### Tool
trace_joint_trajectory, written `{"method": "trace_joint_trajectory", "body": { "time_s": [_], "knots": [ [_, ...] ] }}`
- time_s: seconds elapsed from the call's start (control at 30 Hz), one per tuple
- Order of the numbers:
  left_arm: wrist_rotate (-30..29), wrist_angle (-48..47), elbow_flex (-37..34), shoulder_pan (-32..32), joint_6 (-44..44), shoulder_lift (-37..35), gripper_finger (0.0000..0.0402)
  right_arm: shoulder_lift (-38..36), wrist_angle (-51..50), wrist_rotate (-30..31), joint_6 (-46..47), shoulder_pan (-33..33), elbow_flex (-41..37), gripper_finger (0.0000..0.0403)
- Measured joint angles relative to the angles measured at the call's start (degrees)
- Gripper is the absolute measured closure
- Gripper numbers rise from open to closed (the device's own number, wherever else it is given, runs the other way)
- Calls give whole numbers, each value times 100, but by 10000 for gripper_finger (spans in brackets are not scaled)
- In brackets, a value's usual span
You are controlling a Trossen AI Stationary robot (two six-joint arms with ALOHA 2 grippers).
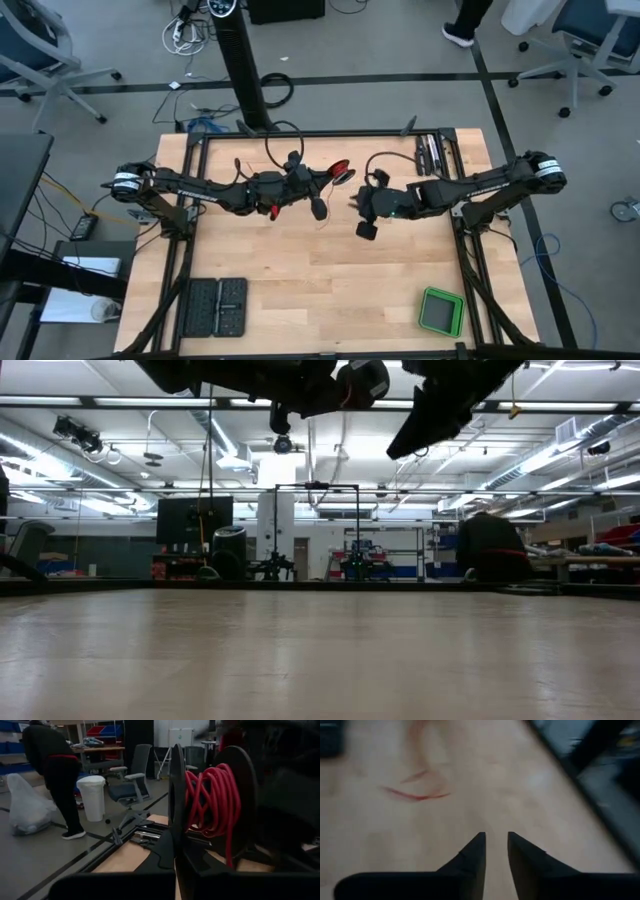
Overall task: Coil cords
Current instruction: Coil the red wire cable onto the black spool
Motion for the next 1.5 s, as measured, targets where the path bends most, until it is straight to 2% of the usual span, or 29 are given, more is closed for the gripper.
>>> {"method": "trace_joint_trajectory", "body": {
  "time_s": [0.1, 0.3, 0.63, 0.97, 1.07, 1.17, 1.2, 1.27, 1.33, 1.5],
  "knots": [
    [7, -4, 0, 0, 2, 0, 401, 4, 1150, -435, -52, 1, -482, 304],
    [7, 65, 0, -7, 0, 0, 401, 24, 2943, -510, -285, -9, -1266, 286],
    [66, 352, -2, -11, -32, 2, 401, 354, 3920, -452, -830, -79, -1393, 255],
    [158, 557, -4, -22, -36, 7, 401, 837, 4786, -880, -1041, -237, -1384, 257],
    [158, 550, -4, -36, -37, 9, 401, 887, 4738, -884, -1063, -270, -1382, 290],
    [157, 634, -4, -46, -37, 11, 401, 898, 4718, -887, -1189, -299, -1382, 370],
    [156, 649, -4, -46, -37, 11, 401, 879, 4626, -878, -1258, -299, -1382, 385],
    [158, 575, -4, -46, -37, 7, 401, 787, 4302, -644, -1235, -297, -1384, 392],
    [156, 432, -9, -56, -37, -11, 401, 490, 3504, -375, -1158, -295, -1386, 397],
    [155, 99, 0, -83, -4, -72, 401, -482, 1890, 529, -884, -293, -1391, 400]
  ]
}}
